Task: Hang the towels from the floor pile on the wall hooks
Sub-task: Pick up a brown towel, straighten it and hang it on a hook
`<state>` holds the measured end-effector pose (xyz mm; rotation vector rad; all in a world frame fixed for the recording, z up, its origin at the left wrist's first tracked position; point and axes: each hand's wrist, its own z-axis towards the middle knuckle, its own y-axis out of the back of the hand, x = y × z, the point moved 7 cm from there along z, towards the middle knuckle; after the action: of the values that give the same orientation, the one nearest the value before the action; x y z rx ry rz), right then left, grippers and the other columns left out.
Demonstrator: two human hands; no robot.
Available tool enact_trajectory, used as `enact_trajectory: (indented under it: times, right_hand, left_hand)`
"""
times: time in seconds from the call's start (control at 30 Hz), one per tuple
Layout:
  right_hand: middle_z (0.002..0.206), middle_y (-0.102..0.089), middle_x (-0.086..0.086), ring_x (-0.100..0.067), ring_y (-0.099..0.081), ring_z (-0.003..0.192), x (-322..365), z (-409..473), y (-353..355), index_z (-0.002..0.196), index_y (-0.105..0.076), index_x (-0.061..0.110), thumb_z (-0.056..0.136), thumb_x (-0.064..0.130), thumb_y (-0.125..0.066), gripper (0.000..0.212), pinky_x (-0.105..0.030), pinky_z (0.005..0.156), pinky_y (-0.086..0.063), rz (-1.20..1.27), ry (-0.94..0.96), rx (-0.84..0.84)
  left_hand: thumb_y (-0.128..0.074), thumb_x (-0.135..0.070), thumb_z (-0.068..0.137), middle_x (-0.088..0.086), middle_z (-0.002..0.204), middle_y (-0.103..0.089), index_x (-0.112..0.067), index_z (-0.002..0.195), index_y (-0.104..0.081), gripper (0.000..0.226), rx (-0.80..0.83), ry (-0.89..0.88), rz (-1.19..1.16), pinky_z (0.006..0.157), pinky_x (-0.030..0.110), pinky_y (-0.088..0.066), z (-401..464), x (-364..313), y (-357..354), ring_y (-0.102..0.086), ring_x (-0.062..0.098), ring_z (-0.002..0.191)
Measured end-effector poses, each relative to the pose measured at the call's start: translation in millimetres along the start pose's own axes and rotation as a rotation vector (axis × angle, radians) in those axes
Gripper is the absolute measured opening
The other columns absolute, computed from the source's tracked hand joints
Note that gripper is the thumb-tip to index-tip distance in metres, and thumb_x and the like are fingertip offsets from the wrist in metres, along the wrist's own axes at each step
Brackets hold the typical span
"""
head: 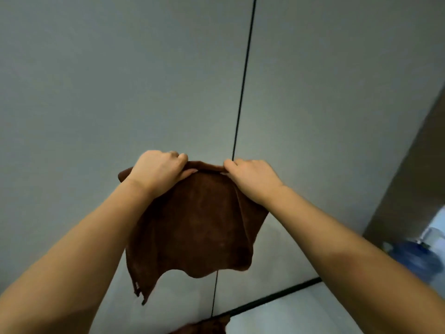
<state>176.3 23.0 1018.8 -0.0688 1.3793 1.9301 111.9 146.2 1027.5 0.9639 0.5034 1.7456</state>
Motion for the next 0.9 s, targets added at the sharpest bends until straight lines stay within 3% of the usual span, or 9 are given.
enact_trajectory:
  times: [0.27,0.5,0.7,0.9]
  right_hand:
    - [0.101,-0.056,-0.009,-0.031,-0.06,0.086,-48.2,-126.4,56.2,0.112,-0.042,0.011,0.103,0.036,-0.024,0.033,-0.033,0.059,-0.031,-0.098,-0.228,0.111]
    - [0.098,-0.057,-0.008,-0.031,-0.059,0.086,-99.1,-276.3,124.3,0.112,-0.042,0.011,0.102,0.032,-0.029,0.027,-0.033,0.059,-0.03,-0.207,-0.496,0.238]
    - [0.103,-0.056,-0.011,-0.033,-0.059,0.092,-128.3,-437.8,197.8,0.116,-0.041,0.011,0.101,0.026,-0.032,0.023,-0.035,0.06,-0.031,-0.337,-0.71,0.365]
    - [0.079,-0.042,-0.004,-0.032,-0.058,0.084,-138.1,-635.0,287.5,0.112,-0.04,0.011,0.101,0.021,-0.035,0.015,-0.034,0.057,-0.028,-0.448,-0.917,0.539]
  left_hand:
    - [-0.024,-0.054,0.097,0.002,0.1,-0.061,-0.016,0.1,-0.05,0.046,-0.074,-0.229,-0.128,0.063,0.031,-0.038,19.4,-109.2,57.0,-0.063,0.026,0.089]
    - [-0.025,-0.052,0.098,0.004,0.1,-0.061,-0.015,0.101,-0.051,0.046,-0.18,-0.439,-0.247,0.06,0.029,-0.034,28.5,-250.8,135.3,-0.062,0.026,0.088]
    - [-0.023,-0.053,0.097,0.001,0.102,-0.062,-0.018,0.099,-0.048,0.043,-0.281,-0.587,-0.384,0.063,0.029,-0.034,10.7,-400.6,231.8,-0.062,0.022,0.093]
    - [-0.026,-0.055,0.097,0.001,0.104,-0.062,-0.018,0.1,-0.051,0.044,-0.331,-0.753,-0.549,0.064,0.03,-0.037,-42.2,-576.4,347.7,-0.062,0.023,0.093]
